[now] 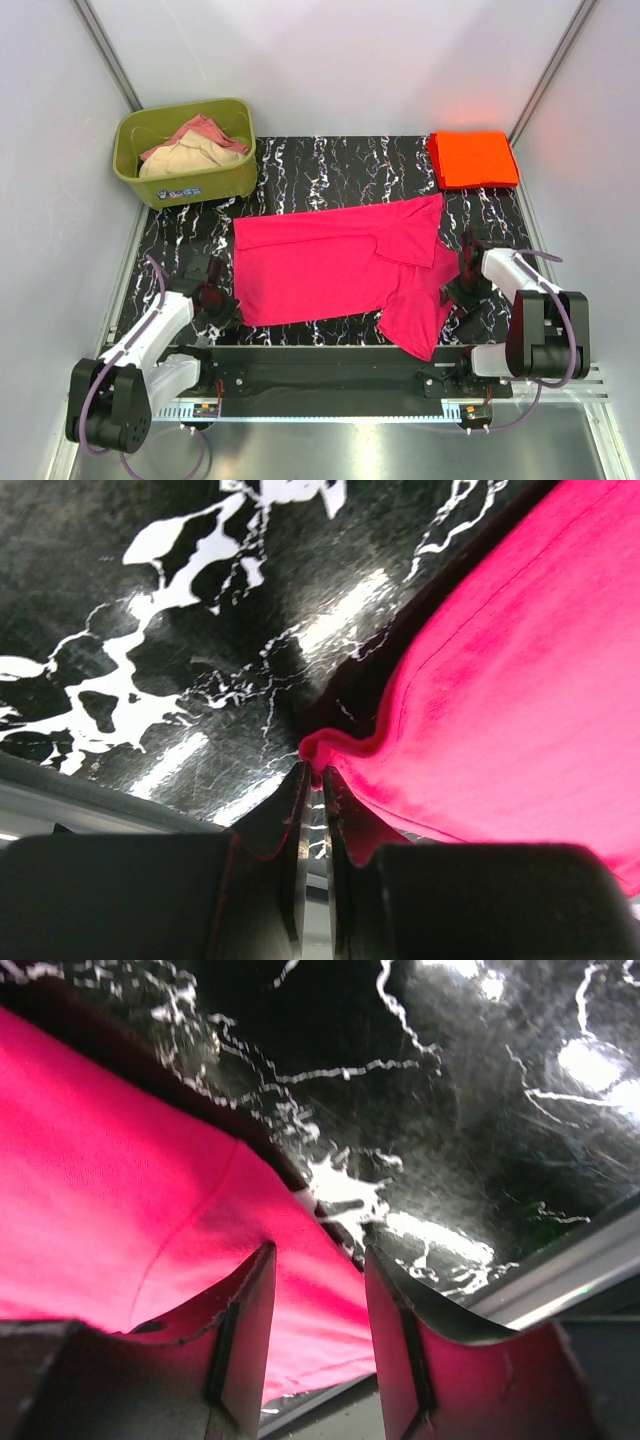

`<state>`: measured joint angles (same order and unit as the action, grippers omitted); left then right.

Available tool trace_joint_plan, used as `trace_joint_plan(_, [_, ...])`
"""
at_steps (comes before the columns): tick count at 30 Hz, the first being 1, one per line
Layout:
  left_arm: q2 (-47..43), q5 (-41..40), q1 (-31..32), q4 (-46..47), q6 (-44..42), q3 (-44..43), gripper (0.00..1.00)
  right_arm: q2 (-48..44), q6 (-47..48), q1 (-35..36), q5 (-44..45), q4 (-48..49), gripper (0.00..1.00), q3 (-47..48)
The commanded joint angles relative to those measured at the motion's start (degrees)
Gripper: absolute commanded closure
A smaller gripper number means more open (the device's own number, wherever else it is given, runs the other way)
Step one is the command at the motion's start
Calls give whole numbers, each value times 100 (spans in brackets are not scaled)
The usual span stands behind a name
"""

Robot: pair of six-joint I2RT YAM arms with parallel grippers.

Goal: Fold and stack the t-shirts
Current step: Fold the tshirt

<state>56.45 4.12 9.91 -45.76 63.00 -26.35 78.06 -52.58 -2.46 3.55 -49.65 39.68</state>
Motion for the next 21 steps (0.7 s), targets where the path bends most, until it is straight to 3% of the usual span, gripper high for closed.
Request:
trace_joint_plan(1, [112, -17, 11, 216, -95, -230, 88, 165, -200, -27, 295, 254, 53, 136])
trace_joint_plan(5, [183, -8, 2, 251, -139, -327, 89, 253, -446, -27, 251, 429, 59, 110])
trace_joint_plan(9, [244, 19, 2, 252, -192, -406, 89, 376, -745, -27, 58, 710, 78, 5])
trace_joint_plan(12, [262, 19, -7, 252, -227, -441, 90, 341, -737, -27, 75, 676, 84, 39])
trace_joint_plan(19, [323, 27, -77, 260, -332, -468, 93, 201, -711, -27, 85, -229, 93, 163])
trace_joint_plan(21, [332, 19, -103, 243, -481, -529, 100, 78, -413, -27, -161, -282, 98, 154])
